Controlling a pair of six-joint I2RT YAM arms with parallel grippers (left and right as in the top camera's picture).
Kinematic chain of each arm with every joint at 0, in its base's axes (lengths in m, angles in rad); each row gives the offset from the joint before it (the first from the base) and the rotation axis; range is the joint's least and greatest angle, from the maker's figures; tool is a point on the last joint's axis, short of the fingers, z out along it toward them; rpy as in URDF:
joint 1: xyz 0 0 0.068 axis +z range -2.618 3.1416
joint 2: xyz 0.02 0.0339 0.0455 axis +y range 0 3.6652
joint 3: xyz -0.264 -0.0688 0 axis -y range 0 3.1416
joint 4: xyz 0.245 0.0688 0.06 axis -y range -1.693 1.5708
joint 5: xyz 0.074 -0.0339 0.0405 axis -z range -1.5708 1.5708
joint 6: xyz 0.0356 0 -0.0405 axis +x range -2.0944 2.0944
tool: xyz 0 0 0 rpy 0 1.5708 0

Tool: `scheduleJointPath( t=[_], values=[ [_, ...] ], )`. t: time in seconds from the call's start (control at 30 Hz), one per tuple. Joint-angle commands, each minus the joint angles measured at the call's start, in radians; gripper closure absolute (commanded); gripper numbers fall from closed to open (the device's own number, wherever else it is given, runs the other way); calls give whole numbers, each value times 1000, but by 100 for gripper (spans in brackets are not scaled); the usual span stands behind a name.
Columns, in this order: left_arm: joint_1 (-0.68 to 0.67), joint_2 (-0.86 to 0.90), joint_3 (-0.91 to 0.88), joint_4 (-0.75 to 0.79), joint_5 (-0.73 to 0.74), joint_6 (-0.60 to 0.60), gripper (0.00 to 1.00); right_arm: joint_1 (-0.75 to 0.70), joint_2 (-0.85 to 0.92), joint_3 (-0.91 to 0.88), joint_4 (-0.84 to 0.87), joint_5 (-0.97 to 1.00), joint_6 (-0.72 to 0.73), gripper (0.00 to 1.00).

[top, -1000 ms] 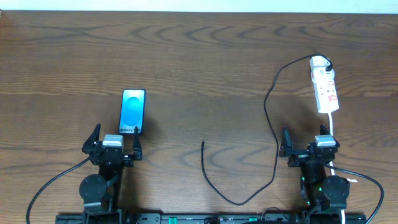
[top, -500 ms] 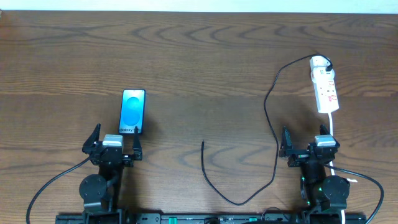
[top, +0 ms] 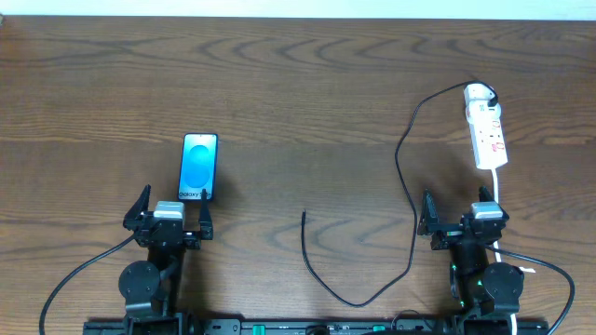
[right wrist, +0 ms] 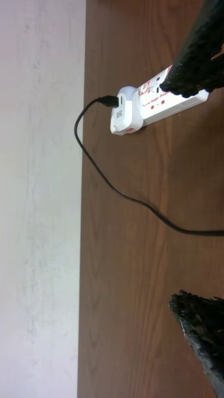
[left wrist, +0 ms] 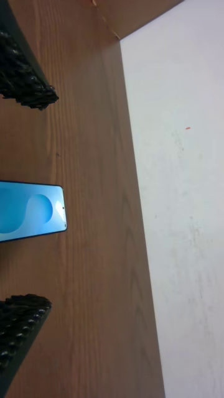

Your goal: Plug charger to phone and switch on socket

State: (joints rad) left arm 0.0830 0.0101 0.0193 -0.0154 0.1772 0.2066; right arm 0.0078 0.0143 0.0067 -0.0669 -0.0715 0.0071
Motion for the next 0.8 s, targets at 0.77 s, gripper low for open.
scheduleJointPath(
  t=[0.77],
  values=[
    [0,25,86,-41,20,-37,2,7,-8,-2,-3,-6,11,1]
  ],
)
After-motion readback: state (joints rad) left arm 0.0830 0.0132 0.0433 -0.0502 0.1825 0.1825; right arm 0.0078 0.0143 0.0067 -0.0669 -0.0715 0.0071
